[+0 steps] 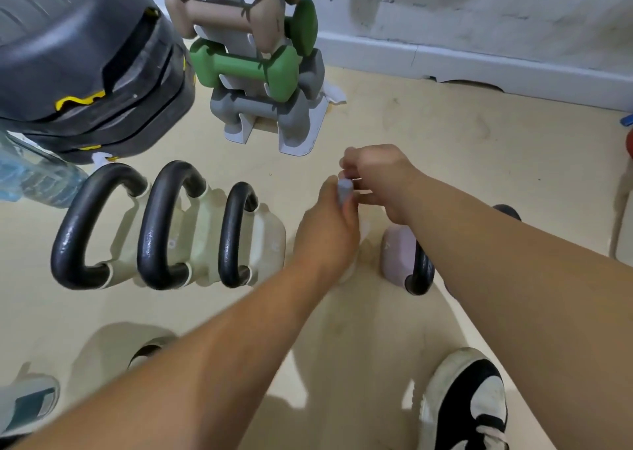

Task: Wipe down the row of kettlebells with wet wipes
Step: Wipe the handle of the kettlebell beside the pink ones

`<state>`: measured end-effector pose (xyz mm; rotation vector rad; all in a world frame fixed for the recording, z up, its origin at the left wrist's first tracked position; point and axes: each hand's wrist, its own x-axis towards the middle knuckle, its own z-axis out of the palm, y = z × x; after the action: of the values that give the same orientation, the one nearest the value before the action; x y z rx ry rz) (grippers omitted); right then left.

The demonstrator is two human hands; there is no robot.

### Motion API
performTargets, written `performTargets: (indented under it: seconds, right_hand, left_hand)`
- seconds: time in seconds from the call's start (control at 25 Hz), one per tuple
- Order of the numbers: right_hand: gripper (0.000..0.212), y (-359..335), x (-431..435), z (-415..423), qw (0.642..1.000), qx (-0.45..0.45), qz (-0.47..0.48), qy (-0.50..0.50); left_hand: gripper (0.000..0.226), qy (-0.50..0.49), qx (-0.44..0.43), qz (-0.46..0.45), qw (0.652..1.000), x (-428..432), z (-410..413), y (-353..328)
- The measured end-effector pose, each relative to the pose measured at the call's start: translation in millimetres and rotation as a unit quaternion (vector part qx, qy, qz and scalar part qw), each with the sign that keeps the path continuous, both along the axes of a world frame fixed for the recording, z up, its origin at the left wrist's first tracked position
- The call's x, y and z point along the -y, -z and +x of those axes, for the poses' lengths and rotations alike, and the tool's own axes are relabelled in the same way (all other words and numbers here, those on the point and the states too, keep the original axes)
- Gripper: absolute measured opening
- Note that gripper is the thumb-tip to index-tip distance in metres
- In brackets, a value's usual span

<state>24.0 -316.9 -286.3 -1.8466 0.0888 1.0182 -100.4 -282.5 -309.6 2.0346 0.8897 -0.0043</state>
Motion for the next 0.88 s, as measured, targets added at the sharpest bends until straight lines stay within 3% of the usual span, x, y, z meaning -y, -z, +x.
performTargets:
  seconds: [0.08,0.2,0.32,0.4,0.56,0.68,0.76,0.88]
  right_hand:
    - [0.027,1,1,0,0.999,0.022,-0.021,-0.032]
    - [0.013,2,3,-5,0.996,0.042,-0.034,-0.073]
    - [0.024,5,6,-5,0.998,0.017,-0.039,-0.051]
    - [0.011,4,6,-6,0.998,0.001,-0.037,-0.058]
    - [0.023,6,0,-4,0.998,-0.022,-0.041,-0.042]
    - [0.011,7,-3,-3,0.998,-0.033,-0.047,-0.008]
    - [0.007,9,-3,-4,0.998,-0.019,-0.061,-0.019]
    - [0.031,11,-3,-6,0.999,0.015,-0.043,0.019]
  left_hand:
    - [0.051,0.002,0.053,0.02,0.998,22,-48,5]
    - [0.057,-0.011,0.062,-0.011,0.998,40,-78,17]
    - [0.042,-0.053,0.042,-0.009,0.998,30,-52,12]
    - [0.042,-0.056,0.002,-0.01,0.998,10,-19,3]
    - [0.045,-0.075,-0.108,-0.14,0.981,-23,37,-24]
    - [0.046,-0.114,-0.115,-0.217,0.963,-23,47,-32]
    - [0.044,-0.085,-0.114,-0.143,0.979,-11,34,-31]
    - [0.037,-0.069,0.021,-0.027,0.997,14,-19,-2]
